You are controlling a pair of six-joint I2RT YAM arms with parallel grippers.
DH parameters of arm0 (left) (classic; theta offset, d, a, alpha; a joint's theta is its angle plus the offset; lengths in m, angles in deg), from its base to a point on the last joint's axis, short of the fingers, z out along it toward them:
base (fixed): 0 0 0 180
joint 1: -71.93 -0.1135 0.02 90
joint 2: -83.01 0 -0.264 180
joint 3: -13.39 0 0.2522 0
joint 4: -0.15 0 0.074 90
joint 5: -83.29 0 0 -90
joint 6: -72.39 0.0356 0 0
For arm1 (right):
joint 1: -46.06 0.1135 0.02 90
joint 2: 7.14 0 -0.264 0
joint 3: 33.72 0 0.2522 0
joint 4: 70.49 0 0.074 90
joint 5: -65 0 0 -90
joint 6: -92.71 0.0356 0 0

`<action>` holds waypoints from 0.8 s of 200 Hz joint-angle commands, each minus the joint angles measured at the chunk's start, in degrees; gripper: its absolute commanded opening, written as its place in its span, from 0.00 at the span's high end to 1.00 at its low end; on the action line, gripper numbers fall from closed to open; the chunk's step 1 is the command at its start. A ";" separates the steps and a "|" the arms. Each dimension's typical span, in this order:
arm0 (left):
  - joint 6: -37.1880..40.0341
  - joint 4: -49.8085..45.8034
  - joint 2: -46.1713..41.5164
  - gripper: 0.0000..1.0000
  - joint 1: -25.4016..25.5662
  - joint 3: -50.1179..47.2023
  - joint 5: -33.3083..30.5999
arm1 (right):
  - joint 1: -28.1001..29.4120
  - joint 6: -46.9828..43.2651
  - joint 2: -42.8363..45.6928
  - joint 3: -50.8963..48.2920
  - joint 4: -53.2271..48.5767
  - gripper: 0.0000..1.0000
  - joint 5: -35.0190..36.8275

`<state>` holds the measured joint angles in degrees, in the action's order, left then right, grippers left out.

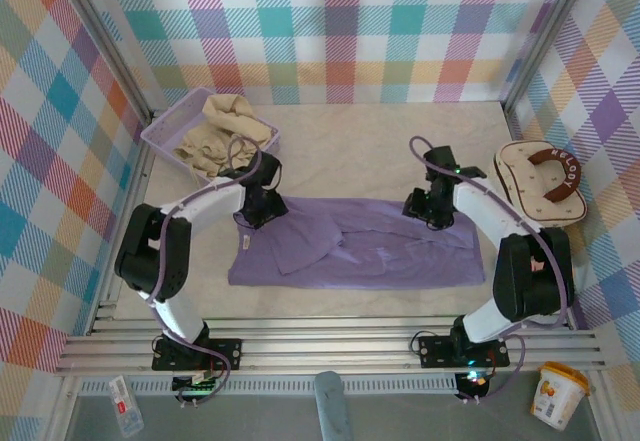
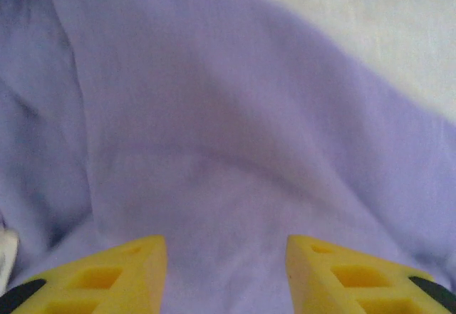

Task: Fold and stack the mixed laundry pile

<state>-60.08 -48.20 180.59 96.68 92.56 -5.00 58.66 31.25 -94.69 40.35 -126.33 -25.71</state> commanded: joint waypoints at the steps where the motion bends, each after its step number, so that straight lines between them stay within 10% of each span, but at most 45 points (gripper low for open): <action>1: -0.28 -5.97 -5.58 0.51 2.09 -3.49 0.22 | 0.41 3.32 0.15 -2.77 1.11 0.48 -3.12; 160: -3.05 3.82 -9.93 0.61 15.92 -18.20 1.88 | 0.48 3.16 0.60 -5.20 2.12 0.47 -1.71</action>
<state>-62.84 -46.87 168.63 111.68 74.92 -2.77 59.22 33.82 -96.63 35.96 -123.58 -27.43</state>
